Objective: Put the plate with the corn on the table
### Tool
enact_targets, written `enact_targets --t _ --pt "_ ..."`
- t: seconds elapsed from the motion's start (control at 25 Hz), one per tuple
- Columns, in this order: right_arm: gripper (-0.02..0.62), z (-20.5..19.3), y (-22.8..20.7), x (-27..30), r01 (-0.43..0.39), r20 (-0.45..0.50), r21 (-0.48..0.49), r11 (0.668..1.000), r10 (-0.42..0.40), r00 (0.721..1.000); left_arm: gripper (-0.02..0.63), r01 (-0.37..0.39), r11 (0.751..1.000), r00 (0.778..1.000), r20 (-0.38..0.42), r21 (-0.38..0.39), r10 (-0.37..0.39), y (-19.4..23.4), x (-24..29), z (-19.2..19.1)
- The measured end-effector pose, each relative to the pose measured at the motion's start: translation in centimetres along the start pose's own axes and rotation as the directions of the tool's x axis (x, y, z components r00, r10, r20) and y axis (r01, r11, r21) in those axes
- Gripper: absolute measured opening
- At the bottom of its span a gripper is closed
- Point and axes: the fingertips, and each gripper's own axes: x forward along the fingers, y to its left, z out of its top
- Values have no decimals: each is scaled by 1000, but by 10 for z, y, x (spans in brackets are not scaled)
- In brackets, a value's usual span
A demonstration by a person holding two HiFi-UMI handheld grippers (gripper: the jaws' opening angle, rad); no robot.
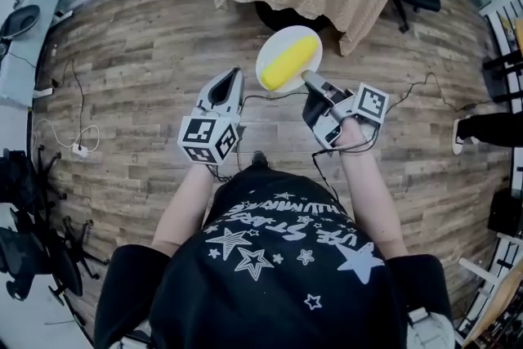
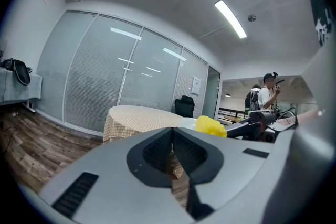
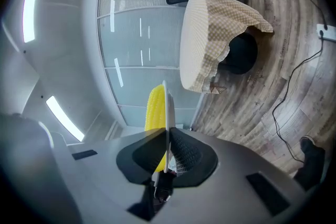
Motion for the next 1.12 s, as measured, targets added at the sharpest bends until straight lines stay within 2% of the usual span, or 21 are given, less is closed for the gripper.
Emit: enact_targets --t 0.28,0.52,0.8,1.0,1.12 --pt "38 6 8 29 -23 54 14 1000 22 998 11 36 999 999 0 16 -36 24 14 12" --pt "38 13 0 40 -5 75 25 1000 3 997 11 23 1000 1000 -4 4 -23 46 14 15" --pt "38 50 -11 71 25 27 20 999 -25 999 11 -12 1000 1000 -3 -6 12 62 54 20" --pt "38 64 -16 84 16 -22 1 1000 -16 1000 11 -50 999 998 26 -10 50 70 65 21" --pt "38 94 -15 104 16 -47 0 1000 -16 999 11 -77 997 997 23 -19 77 80 94 26"
